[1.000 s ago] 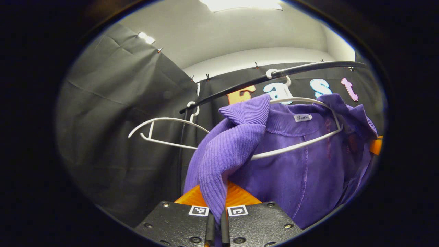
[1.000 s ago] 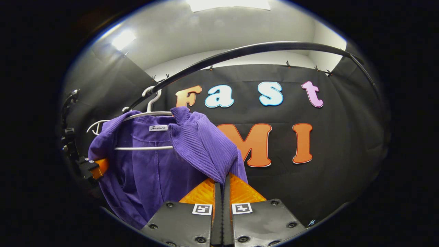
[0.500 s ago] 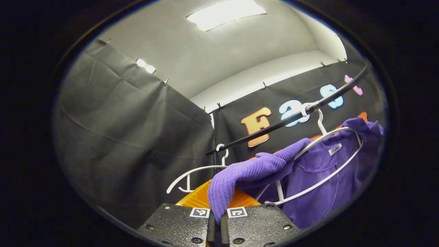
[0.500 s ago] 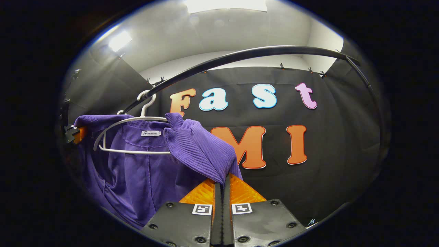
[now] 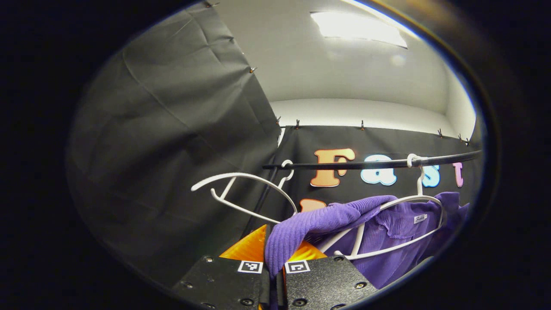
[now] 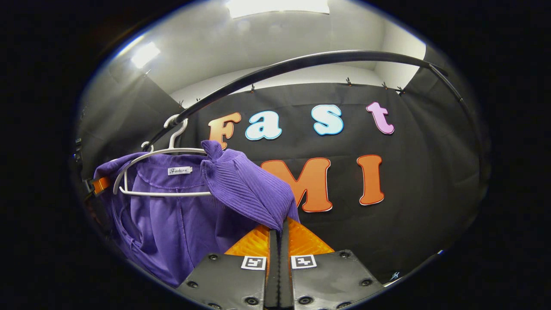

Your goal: Grasp the clothes on the hanger with both hands and then place them into the laundry hamper below.

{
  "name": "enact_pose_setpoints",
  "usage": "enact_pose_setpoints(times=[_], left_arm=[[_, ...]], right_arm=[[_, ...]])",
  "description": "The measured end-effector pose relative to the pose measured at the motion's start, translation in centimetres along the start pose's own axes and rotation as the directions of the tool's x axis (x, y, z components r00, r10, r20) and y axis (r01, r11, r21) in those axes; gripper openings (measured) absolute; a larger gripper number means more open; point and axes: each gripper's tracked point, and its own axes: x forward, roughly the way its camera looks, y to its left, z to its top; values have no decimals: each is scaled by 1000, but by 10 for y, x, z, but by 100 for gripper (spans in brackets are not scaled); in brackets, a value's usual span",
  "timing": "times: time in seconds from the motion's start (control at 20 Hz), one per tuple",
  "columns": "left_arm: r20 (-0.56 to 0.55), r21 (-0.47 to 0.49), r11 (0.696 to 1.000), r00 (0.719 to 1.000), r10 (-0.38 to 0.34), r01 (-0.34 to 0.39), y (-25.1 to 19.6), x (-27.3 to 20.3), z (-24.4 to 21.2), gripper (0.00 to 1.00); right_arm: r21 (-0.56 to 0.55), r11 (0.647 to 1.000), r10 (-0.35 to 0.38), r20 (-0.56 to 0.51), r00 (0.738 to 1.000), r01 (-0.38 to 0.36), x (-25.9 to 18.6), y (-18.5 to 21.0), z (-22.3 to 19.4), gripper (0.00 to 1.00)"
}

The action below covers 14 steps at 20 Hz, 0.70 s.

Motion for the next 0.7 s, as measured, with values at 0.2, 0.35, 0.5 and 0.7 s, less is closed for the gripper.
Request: enact_pose_setpoints(times=[0.2,0.35,0.5,0.7], left_arm=[[-55,28,1000,998,-11,13,8,5,-13,5],[-130,10,997,989,-70,72,14,19,-36,5],[-273,-12,990,952,-137,139,25,31,-82,8],[-302,-44,980,932,-199,195,27,38,-101,6]], right_arm=[[-9,1000,-19,-18,1000,19,0,2,-2,8],[-50,993,-107,-16,994,106,7,1,-1,8],[-85,974,-210,-11,978,209,8,8,10,8],[-91,948,-304,14,953,304,13,8,32,7]])
